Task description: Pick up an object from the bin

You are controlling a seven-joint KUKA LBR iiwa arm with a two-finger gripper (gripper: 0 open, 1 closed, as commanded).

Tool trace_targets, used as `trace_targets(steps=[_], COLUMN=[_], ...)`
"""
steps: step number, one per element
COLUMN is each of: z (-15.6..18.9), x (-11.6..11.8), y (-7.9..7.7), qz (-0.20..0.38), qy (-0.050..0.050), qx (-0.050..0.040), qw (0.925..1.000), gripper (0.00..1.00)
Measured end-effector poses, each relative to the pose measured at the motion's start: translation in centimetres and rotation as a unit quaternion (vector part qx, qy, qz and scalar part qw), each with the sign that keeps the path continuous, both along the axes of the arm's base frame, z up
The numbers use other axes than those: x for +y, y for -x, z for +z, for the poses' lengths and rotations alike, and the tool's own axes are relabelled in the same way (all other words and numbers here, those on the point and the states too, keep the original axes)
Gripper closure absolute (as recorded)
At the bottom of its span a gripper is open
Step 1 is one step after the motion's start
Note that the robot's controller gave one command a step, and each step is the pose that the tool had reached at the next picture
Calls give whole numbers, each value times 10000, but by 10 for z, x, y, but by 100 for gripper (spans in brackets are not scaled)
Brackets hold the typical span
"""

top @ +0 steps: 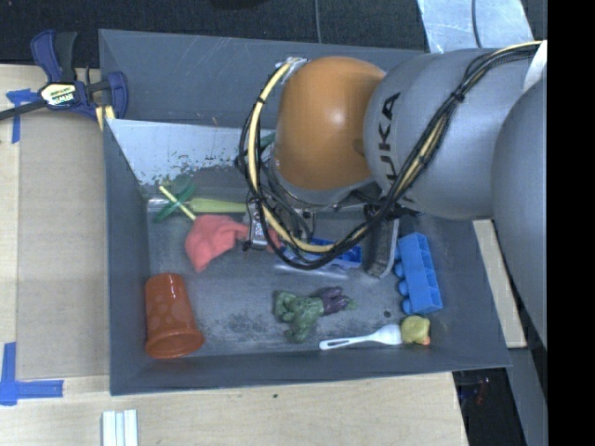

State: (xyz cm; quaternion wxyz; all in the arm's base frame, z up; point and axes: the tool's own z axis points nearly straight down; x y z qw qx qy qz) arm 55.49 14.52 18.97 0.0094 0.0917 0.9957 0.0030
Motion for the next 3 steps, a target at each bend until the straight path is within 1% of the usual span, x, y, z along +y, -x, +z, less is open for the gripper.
trace_targets(steps=[1,2,3], z=[-77,-54,26], x=[-2,2,1], y=[-42,-36,-41], qz=[243,154,120], qy=[3,14,10], qx=[-21,50,13], qw=[9997,9999,9999], gripper=[100,100,100])
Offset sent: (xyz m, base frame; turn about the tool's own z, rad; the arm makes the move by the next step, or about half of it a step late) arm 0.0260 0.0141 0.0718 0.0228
